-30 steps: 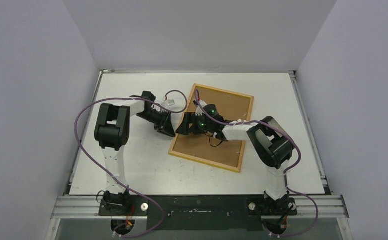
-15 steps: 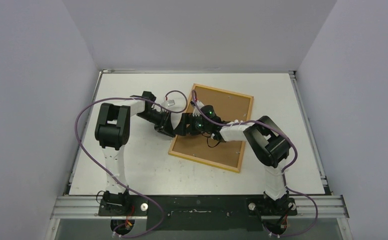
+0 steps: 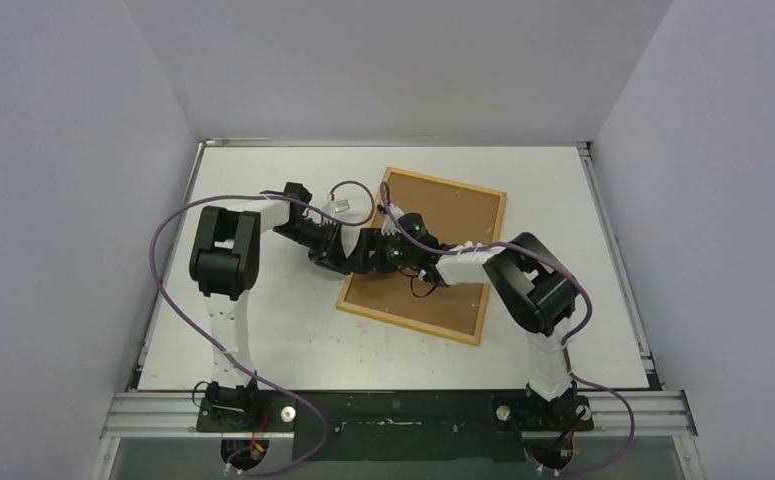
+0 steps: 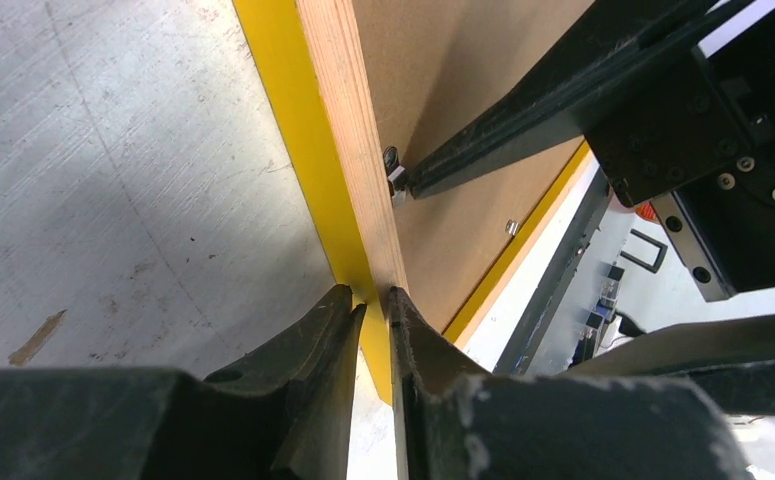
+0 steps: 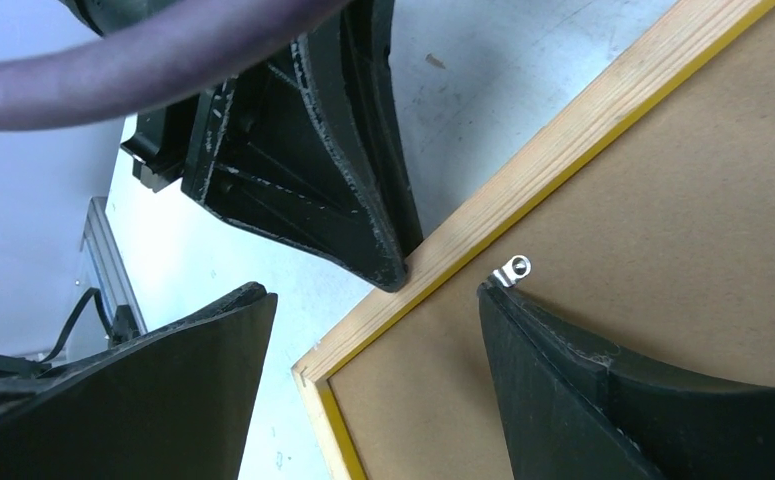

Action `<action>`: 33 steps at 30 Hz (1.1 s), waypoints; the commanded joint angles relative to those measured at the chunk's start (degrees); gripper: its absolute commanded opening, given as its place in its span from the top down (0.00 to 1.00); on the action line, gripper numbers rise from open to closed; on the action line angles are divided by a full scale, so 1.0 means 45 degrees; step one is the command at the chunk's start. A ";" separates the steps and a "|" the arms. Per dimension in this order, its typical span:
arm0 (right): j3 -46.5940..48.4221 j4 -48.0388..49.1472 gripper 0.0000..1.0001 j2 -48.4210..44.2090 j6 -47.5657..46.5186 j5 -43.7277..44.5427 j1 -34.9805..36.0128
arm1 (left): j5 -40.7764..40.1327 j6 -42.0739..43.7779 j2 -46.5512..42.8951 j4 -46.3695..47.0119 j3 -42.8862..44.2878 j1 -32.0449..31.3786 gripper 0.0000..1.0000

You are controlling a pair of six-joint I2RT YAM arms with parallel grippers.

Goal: Put the photo into the frame

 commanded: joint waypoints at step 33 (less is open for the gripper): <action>-0.1082 0.1170 0.24 -0.0775 0.0024 0.0146 -0.0053 | -0.0515 0.0176 -0.0022 0.0316 0.0294 -0.0167 0.85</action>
